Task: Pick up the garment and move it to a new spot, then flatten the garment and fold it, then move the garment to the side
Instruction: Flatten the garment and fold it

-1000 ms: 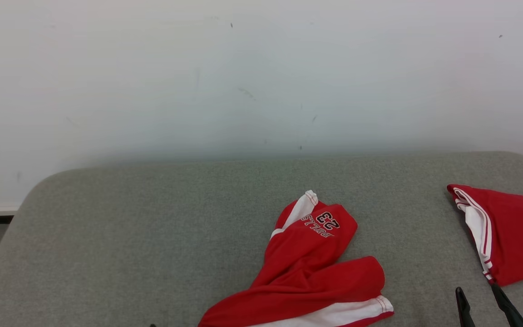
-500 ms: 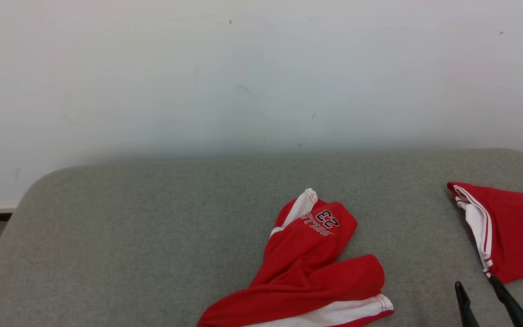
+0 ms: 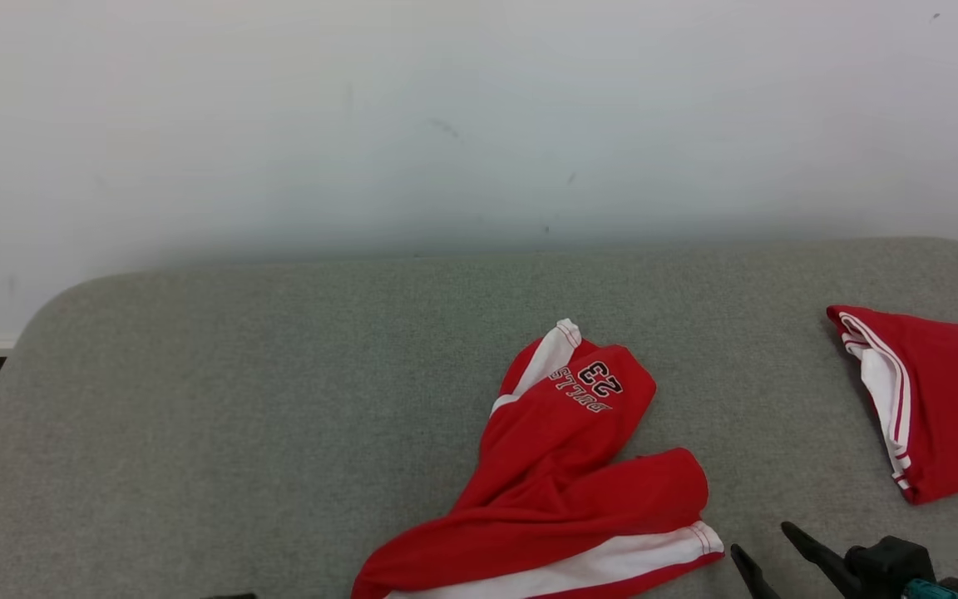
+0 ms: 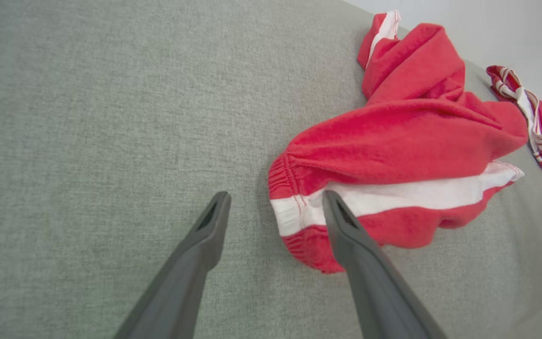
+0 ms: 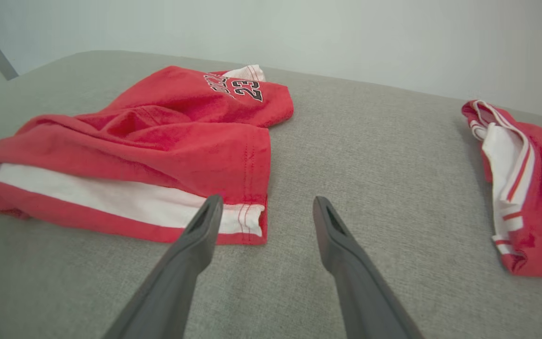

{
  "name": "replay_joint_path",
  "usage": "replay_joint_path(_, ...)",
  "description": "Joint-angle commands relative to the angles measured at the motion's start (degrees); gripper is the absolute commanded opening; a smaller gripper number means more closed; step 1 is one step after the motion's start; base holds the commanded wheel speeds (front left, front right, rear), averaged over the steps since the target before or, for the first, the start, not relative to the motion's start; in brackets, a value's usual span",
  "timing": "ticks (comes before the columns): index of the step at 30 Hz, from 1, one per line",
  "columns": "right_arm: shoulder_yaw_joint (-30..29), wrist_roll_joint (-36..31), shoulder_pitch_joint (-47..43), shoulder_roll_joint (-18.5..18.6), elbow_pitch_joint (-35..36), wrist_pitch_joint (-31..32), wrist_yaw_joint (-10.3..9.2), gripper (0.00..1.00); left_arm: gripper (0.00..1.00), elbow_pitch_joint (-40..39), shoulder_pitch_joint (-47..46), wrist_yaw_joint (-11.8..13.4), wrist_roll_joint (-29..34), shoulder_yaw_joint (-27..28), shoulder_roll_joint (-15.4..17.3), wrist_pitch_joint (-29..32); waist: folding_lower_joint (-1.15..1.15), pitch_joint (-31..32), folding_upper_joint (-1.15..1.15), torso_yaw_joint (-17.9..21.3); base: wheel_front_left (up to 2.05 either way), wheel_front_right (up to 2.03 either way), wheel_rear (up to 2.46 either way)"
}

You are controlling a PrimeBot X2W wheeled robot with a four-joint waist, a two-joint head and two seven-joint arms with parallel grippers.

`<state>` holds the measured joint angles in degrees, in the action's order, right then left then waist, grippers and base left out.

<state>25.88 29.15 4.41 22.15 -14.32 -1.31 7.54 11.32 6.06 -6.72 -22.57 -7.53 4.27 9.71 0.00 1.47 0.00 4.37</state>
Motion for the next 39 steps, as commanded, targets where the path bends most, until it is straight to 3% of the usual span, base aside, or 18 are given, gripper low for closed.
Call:
replay_joint_path(1, 0.35, 0.76, 1.03, 0.74, -0.41, 0.12, -0.13, 1.00, 1.00, -0.08, -0.54, -0.13, -0.08, 0.10, 0.42, 0.39, 0.00, -0.48, 0.00, -0.11, 0.00, 0.00, 0.00)
replay_joint_path(9, 8.23, 5.30, 6.54, 1.58, -5.53, 0.14, -0.13, 1.00, 1.00, -0.16, -2.56, -0.28, -1.94, -1.69, 1.11, 4.19, 0.00, -3.55, 0.00, -0.88, 0.00, 0.00, 0.00)
replay_joint_path(20, 15.88, 9.85, 12.42, 1.65, -11.35, -3.07, -0.13, 1.00, 1.00, 1.83, -5.96, -0.57, -3.41, -2.84, 1.75, 3.81, 0.00, -6.18, 0.00, -1.96, 0.00, 0.00, 0.00)
replay_joint_path(39, 24.88, 15.65, 18.17, 1.90, -16.26, -7.80, -0.13, 1.00, 1.00, 5.49, -7.43, -0.74, -6.52, -6.50, 2.48, 3.33, 0.00, -7.57, 0.00, -2.30, 0.00, 0.00, 0.00)
